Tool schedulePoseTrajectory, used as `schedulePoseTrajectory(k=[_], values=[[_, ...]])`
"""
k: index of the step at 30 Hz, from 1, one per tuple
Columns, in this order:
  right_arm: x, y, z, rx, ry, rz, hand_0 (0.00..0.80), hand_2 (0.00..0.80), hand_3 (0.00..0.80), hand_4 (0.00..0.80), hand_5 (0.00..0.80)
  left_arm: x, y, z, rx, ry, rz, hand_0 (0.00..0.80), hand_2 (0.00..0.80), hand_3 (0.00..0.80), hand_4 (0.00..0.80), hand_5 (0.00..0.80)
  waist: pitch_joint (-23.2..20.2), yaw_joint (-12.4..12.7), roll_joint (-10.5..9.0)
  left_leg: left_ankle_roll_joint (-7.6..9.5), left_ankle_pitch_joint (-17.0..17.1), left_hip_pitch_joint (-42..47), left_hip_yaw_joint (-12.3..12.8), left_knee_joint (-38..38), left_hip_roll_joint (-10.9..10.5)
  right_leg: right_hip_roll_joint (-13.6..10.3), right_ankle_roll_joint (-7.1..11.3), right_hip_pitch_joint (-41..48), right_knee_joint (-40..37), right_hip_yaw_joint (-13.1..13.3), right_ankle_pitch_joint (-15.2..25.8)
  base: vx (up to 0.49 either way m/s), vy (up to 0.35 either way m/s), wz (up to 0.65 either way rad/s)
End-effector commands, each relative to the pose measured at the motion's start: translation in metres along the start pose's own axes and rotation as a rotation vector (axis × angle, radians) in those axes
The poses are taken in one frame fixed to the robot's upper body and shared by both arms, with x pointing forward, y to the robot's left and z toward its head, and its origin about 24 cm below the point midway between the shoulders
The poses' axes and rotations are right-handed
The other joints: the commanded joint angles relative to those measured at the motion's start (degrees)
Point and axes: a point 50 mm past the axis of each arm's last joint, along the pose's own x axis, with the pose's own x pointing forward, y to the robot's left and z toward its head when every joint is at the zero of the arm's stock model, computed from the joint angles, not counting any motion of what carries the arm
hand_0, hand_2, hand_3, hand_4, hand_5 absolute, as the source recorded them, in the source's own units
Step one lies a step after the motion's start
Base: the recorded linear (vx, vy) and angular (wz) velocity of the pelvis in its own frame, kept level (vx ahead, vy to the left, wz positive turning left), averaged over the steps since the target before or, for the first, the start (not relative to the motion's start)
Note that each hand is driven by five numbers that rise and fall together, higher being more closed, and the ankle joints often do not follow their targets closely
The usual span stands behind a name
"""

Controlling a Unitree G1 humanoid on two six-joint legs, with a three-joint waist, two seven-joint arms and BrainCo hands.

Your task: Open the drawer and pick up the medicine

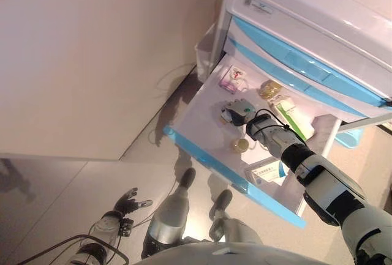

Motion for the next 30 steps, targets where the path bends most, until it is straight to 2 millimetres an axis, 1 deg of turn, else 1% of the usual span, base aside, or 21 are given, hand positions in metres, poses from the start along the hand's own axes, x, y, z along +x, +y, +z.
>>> schedulePoseTrajectory(k=[1,3,4,5,6,7,9,12,15,16,18,19,22,23,28,30], values=[[-0.026,-0.018,-0.004,0.104,-0.073,0.193,0.8,0.8,0.8,0.8,0.8,-0.009,0.02,-0.021,-0.005,0.072,0.067,0.0,0.0,0.0,0.0,0.0,-3.5,-3.4,-1.33,2.14,-7.3,1.8,2.3,-0.9,-0.9,-1.0,4.84,-1.2,7.4,2.7,-2.7,0.015,0.002,-0.47],[-0.042,-0.034,-0.005,0.164,-0.148,0.262,0.8,0.8,0.8,0.8,0.8,-0.011,0.025,-0.027,-0.02,0.094,0.085,0.0,0.0,0.0,0.0,0.0,-4.6,-4.7,-1.97,2.05,-7.5,2.9,3.3,-1.1,-0.5,-0.6,4.62,-0.7,7.3,4.0,-2.7,0.024,-0.001,-0.55],[-0.051,-0.047,-0.006,0.213,-0.192,0.282,0.8,0.8,0.8,0.8,0.8,-0.012,0.027,-0.03,-0.022,0.104,0.096,0.0,0.0,0.0,0.0,0.0,-5.3,-5.5,-2.43,1.93,-7.7,3.5,3.9,-1.2,-0.3,-0.4,4.53,-0.4,7.3,4.5,-2.8,0.027,-0.013,-0.56],[-0.058,-0.055,-0.009,0.247,-0.215,0.288,0.8,0.8,0.8,0.8,0.8,-0.013,0.028,-0.032,-0.023,0.112,0.101,0.0,0.0,0.0,0.0,0.0,-5.8,-5.8,-2.69,1.82,-7.8,4.0,4.2,-1.3,-0.2,-0.2,4.5,-0.2,7.2,4.9,-2.8,0.036,-0.02,-0.51],[-0.068,-0.07,-0.016,0.293,-0.248,0.284,0.8,0.8,0.8,0.8,0.8,-0.014,0.029,-0.035,-0.023,0.124,0.107,0.0,0.0,0.0,0.0,0.0,-6.8,-6.5,-3.11,1.63,-7.8,4.6,4.7,-1.5,0.0,0.1,4.4,0.1,7.2,5.6,-2.8,0.027,-0.022,-0.43],[-0.072,-0.078,-0.018,0.307,-0.264,0.259,0.8,0.8,0.8,0.8,0.8,-0.015,0.029,-0.037,-0.024,0.128,0.11,0.0,0.0,0.0,0.0,0.0,-7.3,-6.8,-3.3,1.52,-7.9,4.8,4.9,-1.6,0.2,0.2,4.35,0.2,7.2,5.8,-2.9,0.029,-0.022,-0.36],[-0.085,-0.103,-0.026,0.354,-0.309,0.183,0.8,0.8,0.8,0.8,0.8,-0.018,0.027,-0.044,-0.031,0.147,0.116,0.0,0.0,0.0,0.0,0.0,-9.1,-7.8,-3.71,1.24,-7.9,5.4,5.5,-1.8,0.4,0.6,4.25,0.6,7.0,6.5,-2.9,0.029,-0.017,-0.28],[-0.1,-0.132,-0.034,0.43,-0.344,0.048,0.8,0.8,0.8,0.8,0.8,-0.02,0.021,-0.053,-0.036,0.17,0.109,0.0,0.0,0.0,0.0,0.0,-11.0,-8.9,-3.87,0.98,-8.2,6.3,6.4,-2.0,0.6,1.0,4.08,1.1,6.8,7.4,-3.0,0.035,-0.005,-0.28],[-0.11,-0.156,-0.051,0.501,-0.331,-0.128,0.8,0.8,0.8,0.8,0.8,-0.022,0.016,-0.059,-0.043,0.19,0.094,0.0,0.0,0.0,0.0,0.0,-12.3,-9.8,-3.72,0.85,-8.6,7.1,7.1,-2.0,0.6,1.3,3.81,1.9,6.4,8.3,-3.2,0.022,0.005,-0.2],[-0.112,-0.167,-0.059,0.547,-0.32,-0.22,0.8,0.8,0.8,0.8,0.8,-0.022,0.013,-0.06,-0.044,0.196,0.087,0.0,0.0,0.0,0.0,0.0,-12.8,-10.0,-3.61,0.84,-8.7,7.4,7.3,-2.0,0.6,1.3,3.69,2.2,6.2,8.4,-3.3,0.022,0.015,-0.15],[-0.116,-0.18,-0.077,0.601,-0.255,-0.353,0.8,0.8,0.8,0.8,0.8,-0.021,0.01,-0.062,-0.045,0.21,0.076,0.0,0.0,0.0,0.0,0.0,-13.5,-10.2,-3.47,0.77,-9.0,7.9,7.6,-1.9,0.5,1.4,3.47,2.9,6.0,8.6,-3.6,0.034,0.012,-0.06],[-0.117,-0.184,-0.084,0.616,-0.23,-0.396,0.8,0.8,0.8,0.8,0.8,-0.021,0.008,-0.062,-0.042,0.213,0.072,0.0,0.0,0.0,0.0,0.0,-13.6,-10.2,-3.43,0.75,-9.1,8.1,7.6,-1.9,0.5,1.4,3.44,3.2,5.8,8.5,-3.6,0.037,0.007,-0.01],[-0.126,-0.201,-0.115,0.676,-0.073,-0.539,0.8,0.8,0.8,0.8,0.8,-0.021,0.005,-0.064,-0.036,0.223,0.06,0.0,0.0,0.0,0.0,0.0,-14.1,-9.8,-3.31,0.63,-9.3,8.6,7.4,-1.9,0.4,1.5,3.28,4.1,5.2,8.3,-3.8,0.0,0.0,0.0],[-0.129,-0.204,-0.121,0.684,-0.045,-0.553,0.8,0.8,0.8,0.8,0.8,-0.022,0.005,-0.065,-0.035,0.225,0.058,0.0,0.0,0.0,0.0,0.0,-14.2,-9.7,-3.29,0.6,-9.3,8.7,7.3,-2.0,0.4,1.5,3.25,4.2,5.1,8.2,-3.8,0.015,0.011,0.04],[-0.144,-0.219,-0.168,0.732,0.218,-0.64,0.8,0.8,0.8,0.8,0.8,-0.024,0.006,-0.07,-0.017,0.251,0.05,0.0,0.0,0.0,0.0,0.0,-14.3,-8.1,-3.39,0.3,-9.0,8.7,6.5,-2.1,0.1,1.5,3.02,5.0,4.3,6.9,-3.8,0.009,0.019,0.06],[-0.146,-0.223,-0.179,0.728,0.297,-0.64,0.8,0.8,0.8,0.8,0.8,-0.024,0.008,-0.071,-0.013,0.26,0.051,0.0,0.0,0.0,0.0,0.0,-14.1,-7.4,-3.49,0.15,-8.9,8.5,6.1,-2.1,0.1,1.4,2.94,5.2,4.1,6.3,-3.9,0.005,0.022,0.1]])
